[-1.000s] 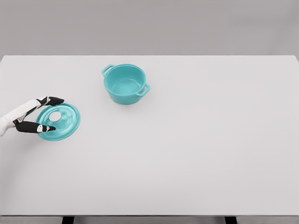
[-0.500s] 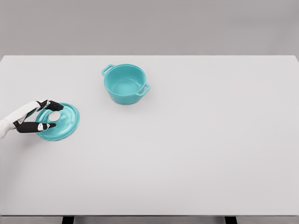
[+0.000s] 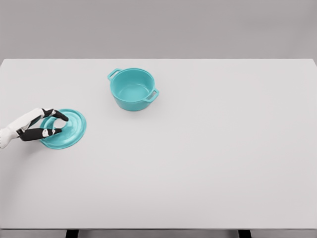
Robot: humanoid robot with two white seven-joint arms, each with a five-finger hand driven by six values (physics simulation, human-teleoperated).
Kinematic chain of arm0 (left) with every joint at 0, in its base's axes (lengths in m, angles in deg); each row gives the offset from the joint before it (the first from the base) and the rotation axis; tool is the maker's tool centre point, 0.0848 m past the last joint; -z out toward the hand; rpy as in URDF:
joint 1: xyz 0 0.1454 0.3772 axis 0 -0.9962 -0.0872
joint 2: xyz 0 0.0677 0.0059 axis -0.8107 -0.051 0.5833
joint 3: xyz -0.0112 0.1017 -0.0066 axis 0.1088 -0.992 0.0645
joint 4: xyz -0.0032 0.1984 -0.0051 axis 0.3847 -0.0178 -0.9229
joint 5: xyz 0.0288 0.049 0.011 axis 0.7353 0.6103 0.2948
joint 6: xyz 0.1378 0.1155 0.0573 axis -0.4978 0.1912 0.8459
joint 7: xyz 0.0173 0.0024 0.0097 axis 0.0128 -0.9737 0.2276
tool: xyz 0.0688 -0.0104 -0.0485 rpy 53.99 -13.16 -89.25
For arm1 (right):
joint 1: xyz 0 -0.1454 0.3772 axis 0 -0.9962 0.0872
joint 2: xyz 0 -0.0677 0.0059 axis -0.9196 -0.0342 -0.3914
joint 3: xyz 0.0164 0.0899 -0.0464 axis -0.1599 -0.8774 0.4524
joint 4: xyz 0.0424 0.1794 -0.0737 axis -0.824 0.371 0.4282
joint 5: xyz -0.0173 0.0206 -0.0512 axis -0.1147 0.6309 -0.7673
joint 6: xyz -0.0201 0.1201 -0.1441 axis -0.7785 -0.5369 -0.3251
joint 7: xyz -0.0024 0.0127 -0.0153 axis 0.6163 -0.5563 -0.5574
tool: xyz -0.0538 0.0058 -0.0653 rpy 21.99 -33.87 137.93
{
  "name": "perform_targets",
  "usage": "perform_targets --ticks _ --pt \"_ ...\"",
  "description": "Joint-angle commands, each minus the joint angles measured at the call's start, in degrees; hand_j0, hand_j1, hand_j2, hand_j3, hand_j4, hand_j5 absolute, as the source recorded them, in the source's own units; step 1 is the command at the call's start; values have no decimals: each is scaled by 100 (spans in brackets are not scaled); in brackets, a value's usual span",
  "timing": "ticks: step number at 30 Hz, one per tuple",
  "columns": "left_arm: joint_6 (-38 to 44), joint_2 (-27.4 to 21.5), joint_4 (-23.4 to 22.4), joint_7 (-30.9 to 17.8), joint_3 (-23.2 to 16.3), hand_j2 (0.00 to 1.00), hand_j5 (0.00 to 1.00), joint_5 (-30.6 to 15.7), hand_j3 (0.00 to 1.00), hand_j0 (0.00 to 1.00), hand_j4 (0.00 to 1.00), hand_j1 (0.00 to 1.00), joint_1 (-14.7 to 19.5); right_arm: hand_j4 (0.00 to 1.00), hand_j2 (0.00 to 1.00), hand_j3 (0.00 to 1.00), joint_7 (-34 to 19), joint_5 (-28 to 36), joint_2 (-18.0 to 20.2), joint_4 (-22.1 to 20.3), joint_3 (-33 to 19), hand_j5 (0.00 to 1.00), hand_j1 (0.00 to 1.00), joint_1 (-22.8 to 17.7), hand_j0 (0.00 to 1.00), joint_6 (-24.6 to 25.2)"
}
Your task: Cover the pot with left arm
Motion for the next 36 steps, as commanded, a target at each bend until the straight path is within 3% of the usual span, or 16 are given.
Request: perform_targets --ticks 1,13,24,36 --pt "-40 -13 155 -53 -19 50 50 165 50 50 50 50 0 100 100 100 -3 -5 0 0 -1 100 100 0 100 -6" --pt "-40 -65 753 -62 -1 49 49 165 49 49 49 49 272 100 100 100 -3 -5 0 0 -1 100 100 0 100 -6" --pt "-40 49 849 -79 -72 49 49 165 49 49 49 49 861 100 100 100 -3 -5 0 0 -1 100 100 0 100 -6" --pt "-40 532 806 -97 -80 49 49 402 49 49 49 49 1143 100 100 100 -3 -5 0 0 -1 100 100 0 100 -6"
